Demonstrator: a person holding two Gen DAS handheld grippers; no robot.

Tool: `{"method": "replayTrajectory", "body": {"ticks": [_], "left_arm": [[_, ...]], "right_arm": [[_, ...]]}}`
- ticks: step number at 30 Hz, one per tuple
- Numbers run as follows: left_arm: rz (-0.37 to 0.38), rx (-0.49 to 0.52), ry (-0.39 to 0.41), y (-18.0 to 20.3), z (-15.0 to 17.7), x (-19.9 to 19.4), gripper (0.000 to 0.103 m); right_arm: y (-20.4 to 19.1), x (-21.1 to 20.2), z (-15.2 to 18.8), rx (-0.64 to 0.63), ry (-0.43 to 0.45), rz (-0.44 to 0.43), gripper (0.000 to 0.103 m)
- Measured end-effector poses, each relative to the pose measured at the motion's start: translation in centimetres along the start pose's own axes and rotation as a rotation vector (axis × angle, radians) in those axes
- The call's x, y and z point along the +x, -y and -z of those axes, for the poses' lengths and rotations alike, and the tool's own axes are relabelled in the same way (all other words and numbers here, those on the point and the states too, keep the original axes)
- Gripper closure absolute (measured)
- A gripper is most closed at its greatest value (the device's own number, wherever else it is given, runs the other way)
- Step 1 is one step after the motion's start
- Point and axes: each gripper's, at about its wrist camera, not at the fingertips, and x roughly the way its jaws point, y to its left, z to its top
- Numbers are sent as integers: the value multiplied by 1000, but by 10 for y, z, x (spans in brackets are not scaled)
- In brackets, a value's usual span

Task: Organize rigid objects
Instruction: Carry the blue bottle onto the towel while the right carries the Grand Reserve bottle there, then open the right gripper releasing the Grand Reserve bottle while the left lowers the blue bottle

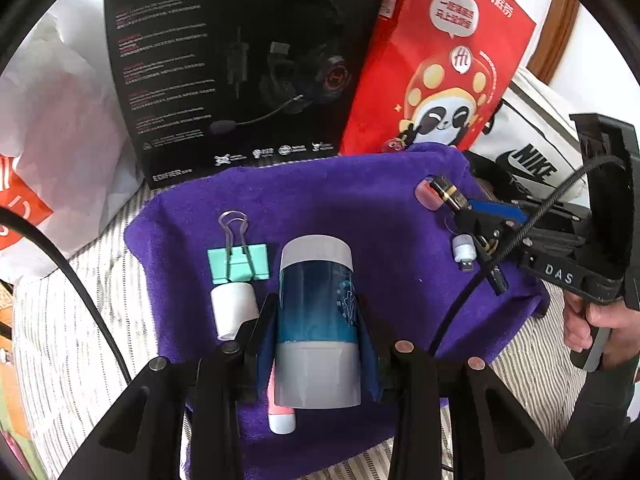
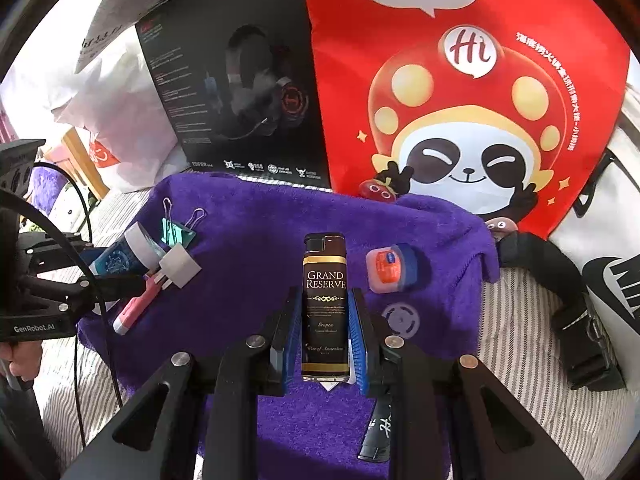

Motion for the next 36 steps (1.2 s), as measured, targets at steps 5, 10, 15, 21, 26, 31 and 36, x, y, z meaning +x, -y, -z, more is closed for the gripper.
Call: {"method": "replayTrajectory", "body": {"ticks": [5, 10, 15, 21, 26, 31, 36], "left_arm": [[-3, -3, 1, -2, 0, -3, 69], [-5, -8, 5, -7, 1, -7, 69], [-6, -15, 7, -10, 1, -9, 69], [-10, -16, 3, -11, 1, -9, 69], [-8, -12, 0, -11, 0, -7, 69], [-11, -10, -5, -10, 0, -6, 69], [-15, -11, -6, -11, 0, -6, 69]], "right_arm": [[-7, 9, 1, -12, -22, -12, 80], [-18, 23, 4, -32, -51, -17, 80], [-23, 34, 8, -46, -75, -14, 80], [-24, 45, 11, -52, -102, -1, 80], [-26, 48, 11, -59, -111, -1, 79], [-26, 49, 11, -63, -112, -7, 79], [-25, 46, 13, -67, -121, -29, 70]]}}
